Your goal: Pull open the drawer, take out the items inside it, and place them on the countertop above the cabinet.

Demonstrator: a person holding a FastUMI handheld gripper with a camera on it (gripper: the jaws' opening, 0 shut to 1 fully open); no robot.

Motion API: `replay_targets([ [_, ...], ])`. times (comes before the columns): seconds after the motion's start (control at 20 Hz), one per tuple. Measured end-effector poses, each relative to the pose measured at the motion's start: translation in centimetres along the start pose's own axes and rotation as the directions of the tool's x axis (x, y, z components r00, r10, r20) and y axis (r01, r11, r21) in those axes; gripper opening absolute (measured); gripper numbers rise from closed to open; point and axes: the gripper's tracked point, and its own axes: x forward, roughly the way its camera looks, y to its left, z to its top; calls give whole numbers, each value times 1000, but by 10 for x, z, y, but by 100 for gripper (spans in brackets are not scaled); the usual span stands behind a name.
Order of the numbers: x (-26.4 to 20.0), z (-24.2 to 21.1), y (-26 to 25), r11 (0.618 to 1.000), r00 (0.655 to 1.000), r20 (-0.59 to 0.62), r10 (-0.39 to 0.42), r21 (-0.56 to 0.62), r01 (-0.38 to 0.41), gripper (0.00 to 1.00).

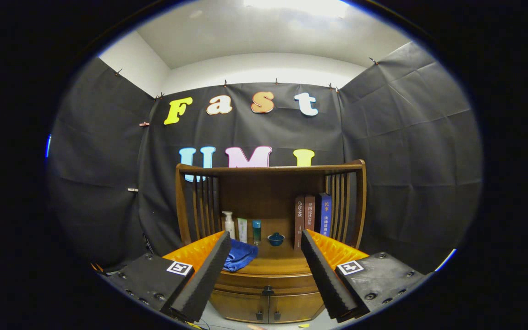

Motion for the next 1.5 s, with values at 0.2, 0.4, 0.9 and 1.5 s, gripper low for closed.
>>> replay_targets([
  [0.2,6,-10,2,1000,1000,-30,5,0,-5,99],
  [0.4,12,-11,0,1000,1000,-20,8,21,-8,99],
  [0.9,38,-44,-7,1000,997,-71,0,-1,0,99],
  [1.5,68,-138,6,999,984,-173,38,15,-36,99],
])
